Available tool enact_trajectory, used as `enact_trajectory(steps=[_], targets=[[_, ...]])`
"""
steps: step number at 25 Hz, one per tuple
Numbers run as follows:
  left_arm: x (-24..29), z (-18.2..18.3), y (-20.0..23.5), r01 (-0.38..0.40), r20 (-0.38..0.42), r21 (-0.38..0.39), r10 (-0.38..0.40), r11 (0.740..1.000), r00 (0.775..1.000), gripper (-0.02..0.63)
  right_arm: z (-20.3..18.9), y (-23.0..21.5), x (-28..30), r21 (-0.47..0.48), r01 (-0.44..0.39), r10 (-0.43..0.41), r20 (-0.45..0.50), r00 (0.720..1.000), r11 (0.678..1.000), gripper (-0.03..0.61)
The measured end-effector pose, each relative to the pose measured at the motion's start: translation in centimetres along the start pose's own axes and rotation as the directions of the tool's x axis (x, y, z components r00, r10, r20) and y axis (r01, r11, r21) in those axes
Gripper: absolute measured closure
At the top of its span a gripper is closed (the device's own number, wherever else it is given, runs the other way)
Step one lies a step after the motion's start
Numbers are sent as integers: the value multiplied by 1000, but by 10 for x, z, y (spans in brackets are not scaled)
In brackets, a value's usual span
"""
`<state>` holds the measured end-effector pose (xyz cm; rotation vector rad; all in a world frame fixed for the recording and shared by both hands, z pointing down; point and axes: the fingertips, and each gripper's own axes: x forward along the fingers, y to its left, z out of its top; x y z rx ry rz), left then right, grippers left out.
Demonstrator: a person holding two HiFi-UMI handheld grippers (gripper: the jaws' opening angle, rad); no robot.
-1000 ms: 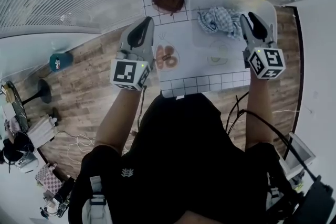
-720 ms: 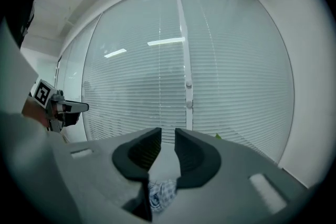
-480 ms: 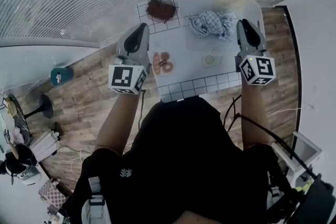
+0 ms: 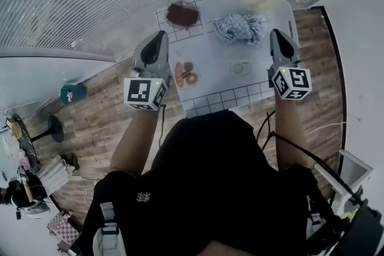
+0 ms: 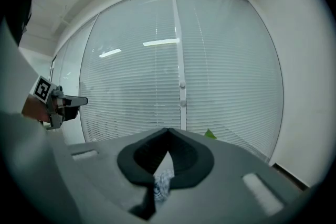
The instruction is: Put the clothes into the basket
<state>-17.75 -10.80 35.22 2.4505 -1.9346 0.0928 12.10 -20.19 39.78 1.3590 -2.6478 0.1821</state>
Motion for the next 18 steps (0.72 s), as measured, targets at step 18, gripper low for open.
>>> enact_trajectory(steps=[18], targets=[[-14,15,-16,-26,25,16,25,1000,999,607,12,-1,-11,-40,-36,37,11,999,999,577]])
